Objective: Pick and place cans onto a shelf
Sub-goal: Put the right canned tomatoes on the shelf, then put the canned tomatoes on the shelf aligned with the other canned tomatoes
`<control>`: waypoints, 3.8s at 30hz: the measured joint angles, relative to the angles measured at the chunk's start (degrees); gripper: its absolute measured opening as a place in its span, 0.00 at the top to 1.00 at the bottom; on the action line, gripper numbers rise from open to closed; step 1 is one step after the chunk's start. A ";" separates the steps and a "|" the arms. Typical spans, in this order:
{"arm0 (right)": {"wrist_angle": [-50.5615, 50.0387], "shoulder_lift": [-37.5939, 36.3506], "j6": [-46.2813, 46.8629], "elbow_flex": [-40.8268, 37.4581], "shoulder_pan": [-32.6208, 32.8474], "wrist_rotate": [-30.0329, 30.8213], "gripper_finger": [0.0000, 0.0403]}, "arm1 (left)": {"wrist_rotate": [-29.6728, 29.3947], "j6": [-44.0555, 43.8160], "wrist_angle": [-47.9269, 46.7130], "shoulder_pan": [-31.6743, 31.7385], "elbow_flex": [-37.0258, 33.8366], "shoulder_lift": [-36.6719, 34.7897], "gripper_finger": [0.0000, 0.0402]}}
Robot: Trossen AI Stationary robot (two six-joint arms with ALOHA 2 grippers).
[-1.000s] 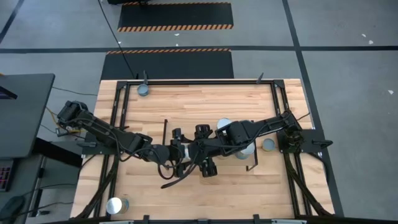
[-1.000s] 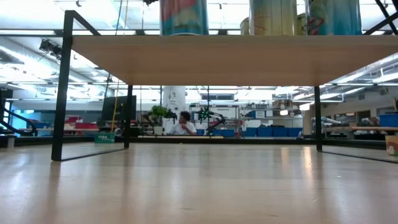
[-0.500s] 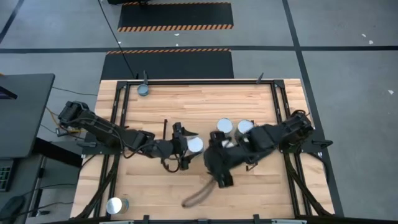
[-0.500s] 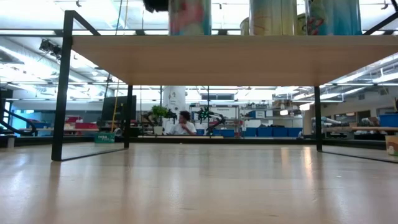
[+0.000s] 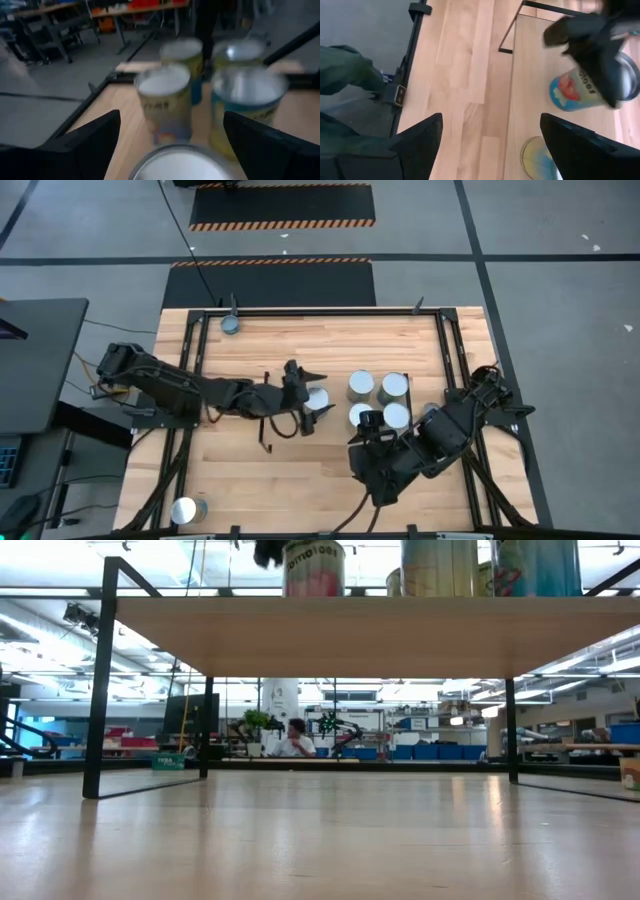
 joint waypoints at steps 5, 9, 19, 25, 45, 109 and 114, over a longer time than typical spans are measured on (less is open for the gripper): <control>-1.44 0.02 1.10 0.00 0.97 1.73 0.15 | 0.05 -1.26 -8.25 -4.28 0.04 -5.89 0.10; -2.97 0.04 3.98 0.00 2.39 2.81 0.15 | -0.66 -7.15 -20.10 -7.20 0.07 -10.64 0.10; -4.41 0.11 12.17 -1.98 5.70 8.10 0.15 | 0.35 -16.49 -31.37 -6.13 -0.52 -7.15 0.19; -4.42 0.13 16.49 -5.48 6.19 8.07 0.15 | 0.93 -15.08 -26.52 -3.82 -0.44 -2.70 0.27; -5.56 0.15 23.19 -7.08 10.00 6.29 0.15 | -5.06 -14.61 -22.13 -0.66 -0.45 -2.52 0.33; 17.66 0.22 23.71 -23.02 9.19 23.69 0.15 | 38.15 -82.44 -71.28 -42.15 6.91 1.77 0.12; 18.60 0.22 23.05 -23.02 9.44 23.71 0.15 | 38.98 -85.34 -71.16 -43.83 6.93 1.73 0.12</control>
